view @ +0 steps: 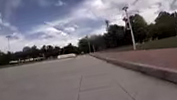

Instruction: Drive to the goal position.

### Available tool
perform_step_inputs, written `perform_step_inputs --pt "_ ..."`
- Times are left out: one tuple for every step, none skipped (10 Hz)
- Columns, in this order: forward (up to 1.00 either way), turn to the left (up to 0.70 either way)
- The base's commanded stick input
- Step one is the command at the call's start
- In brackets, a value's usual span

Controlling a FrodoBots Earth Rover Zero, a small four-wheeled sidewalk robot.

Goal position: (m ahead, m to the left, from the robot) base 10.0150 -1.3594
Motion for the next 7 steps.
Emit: perform_step_inputs --pt "1.0 0.26" --pt "1.0 0.31" --pt "1.0 0.2" --pt "1.0 0.03" --pt "1.0 0.03" --pt "1.0 0.15" --pt "1.0 0.25"
